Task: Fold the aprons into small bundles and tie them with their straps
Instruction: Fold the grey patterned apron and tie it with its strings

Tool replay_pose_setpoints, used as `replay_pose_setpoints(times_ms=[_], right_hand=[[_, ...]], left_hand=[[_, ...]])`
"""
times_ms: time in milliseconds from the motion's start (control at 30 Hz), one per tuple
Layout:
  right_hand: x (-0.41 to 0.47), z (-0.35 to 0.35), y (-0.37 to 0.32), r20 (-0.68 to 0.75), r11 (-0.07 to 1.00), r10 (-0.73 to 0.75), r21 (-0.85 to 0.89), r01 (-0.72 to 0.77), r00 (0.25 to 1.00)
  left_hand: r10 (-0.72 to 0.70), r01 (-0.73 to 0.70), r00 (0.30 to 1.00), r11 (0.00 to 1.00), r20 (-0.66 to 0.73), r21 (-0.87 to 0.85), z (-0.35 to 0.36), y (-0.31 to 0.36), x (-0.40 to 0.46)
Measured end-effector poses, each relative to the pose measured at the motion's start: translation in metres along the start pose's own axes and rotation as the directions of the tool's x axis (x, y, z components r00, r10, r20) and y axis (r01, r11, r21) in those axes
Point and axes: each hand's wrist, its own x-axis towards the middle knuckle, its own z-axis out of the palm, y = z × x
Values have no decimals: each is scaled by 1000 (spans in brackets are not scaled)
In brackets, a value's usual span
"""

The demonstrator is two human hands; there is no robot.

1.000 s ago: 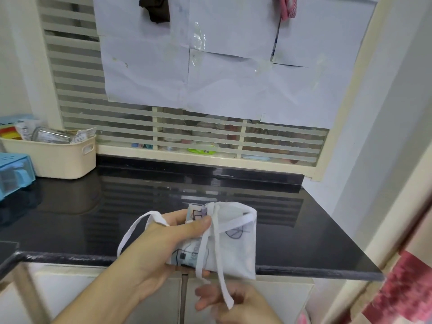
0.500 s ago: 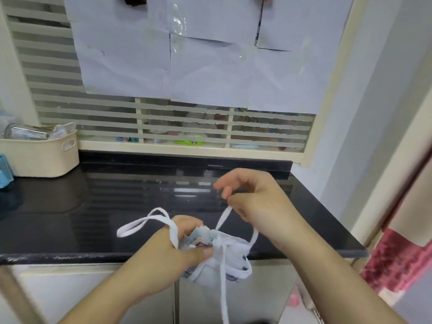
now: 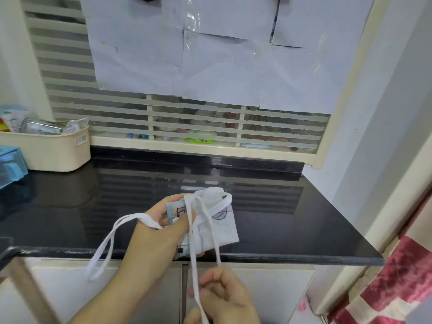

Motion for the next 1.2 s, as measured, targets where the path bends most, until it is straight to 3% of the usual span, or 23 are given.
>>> replay_pose_setpoints(times_ms=[67,100,167,233,333,367,533,633,667,767,800,933,1033,1100,1200], right_hand=[[8,-11,11,-90,987,14,-158,-29,996],[12,-18,14,-182,952,-89,-304,30,979],[16,-30,8,-273,795,-441,-562,230,855],[12,-34,-4,-215,662,-604,-672,332,767],[18,-30,-5,-111,626,-538,-717,307,836],[21,-30,-3,-108,594,-554,-746,302,825],[28,-36,-6,-2,256,-805,-903,345,593],[25,-35,-11,118,111,-816,-929,352,566],[23,-36,-12,128,118,-803,-923,366,582],[17,-35,-13,39,315,-714,-874,371,699],[17,-37,-11,32,324,-702,-875,359,711],[18,-39,-13,128,182,-735,-909,376,666],[15,-48,-31,162,215,-713,-876,432,682],[8,-56,-58,258,266,-639,-810,522,725],[8,-69,-102,287,309,-676,-726,615,679]], left_hand=[[23,-23,1000,999,0,28,-1,1,0],[30,-30,1000,998,2,46,-2,1,0],[50,-50,999,998,7,48,-1,2,-2],[67,-67,998,997,13,49,1,2,-4],[76,-76,997,995,12,66,5,1,-6],[81,-82,997,993,14,80,6,1,-6],[87,-91,995,990,42,108,2,-1,-8],[104,-109,994,985,43,133,1,-1,-11],[109,-114,993,984,44,138,1,-1,-11],[112,-118,993,981,45,151,1,-1,-12],[116,-121,992,981,44,154,2,-1,-13],[134,-140,990,975,45,174,3,-2,-15],[125,-145,988,959,95,244,-1,-3,-14],[77,-130,979,950,189,284,-8,-2,-12],[-26,-105,900,956,436,273,-14,1,-12]])
